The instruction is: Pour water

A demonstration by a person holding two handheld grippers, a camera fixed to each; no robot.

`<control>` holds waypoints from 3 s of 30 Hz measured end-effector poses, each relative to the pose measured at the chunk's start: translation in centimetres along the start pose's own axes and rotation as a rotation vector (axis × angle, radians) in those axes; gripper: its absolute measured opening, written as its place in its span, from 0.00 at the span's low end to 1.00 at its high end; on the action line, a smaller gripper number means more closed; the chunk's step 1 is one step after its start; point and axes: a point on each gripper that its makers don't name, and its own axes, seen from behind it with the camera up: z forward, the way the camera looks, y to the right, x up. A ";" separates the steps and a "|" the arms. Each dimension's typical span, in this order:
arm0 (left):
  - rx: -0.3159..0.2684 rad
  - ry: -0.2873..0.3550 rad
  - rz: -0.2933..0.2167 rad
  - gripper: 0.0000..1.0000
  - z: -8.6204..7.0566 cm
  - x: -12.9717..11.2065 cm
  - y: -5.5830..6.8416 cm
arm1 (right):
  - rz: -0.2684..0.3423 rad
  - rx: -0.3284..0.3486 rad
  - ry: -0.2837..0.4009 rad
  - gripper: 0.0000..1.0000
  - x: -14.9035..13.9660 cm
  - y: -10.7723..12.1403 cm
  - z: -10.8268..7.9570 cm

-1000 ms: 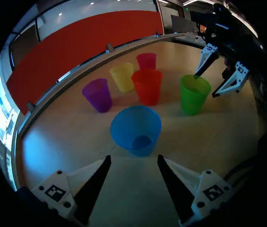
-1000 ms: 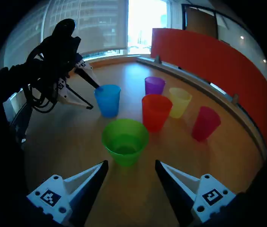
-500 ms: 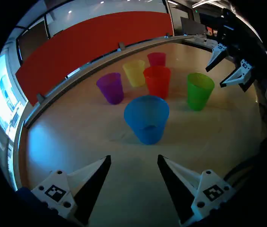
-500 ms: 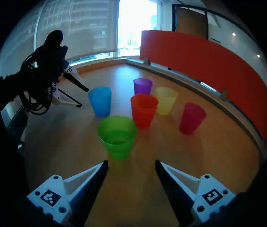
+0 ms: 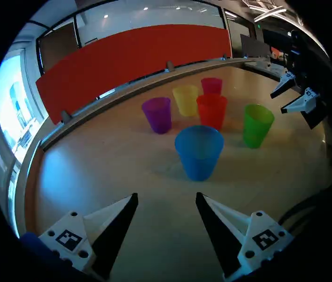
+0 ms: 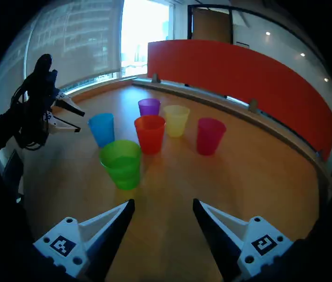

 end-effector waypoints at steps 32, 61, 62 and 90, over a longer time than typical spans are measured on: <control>0.218 0.212 -0.226 0.91 -5.4 0.9 -6.2 | 0.187 -0.334 0.211 0.96 2.1 7.9 -7.3; 0.313 0.453 -0.304 0.91 -8.6 4.6 -7.4 | 0.202 -0.541 0.488 0.96 6.6 11.3 -10.6; 0.311 0.458 -0.305 0.91 -8.7 4.7 -7.3 | 0.201 -0.547 0.496 0.96 6.7 11.4 -10.8; 0.399 0.635 -0.323 0.91 -10.6 7.8 -7.5 | 0.168 -0.681 0.661 0.96 10.1 12.5 -14.8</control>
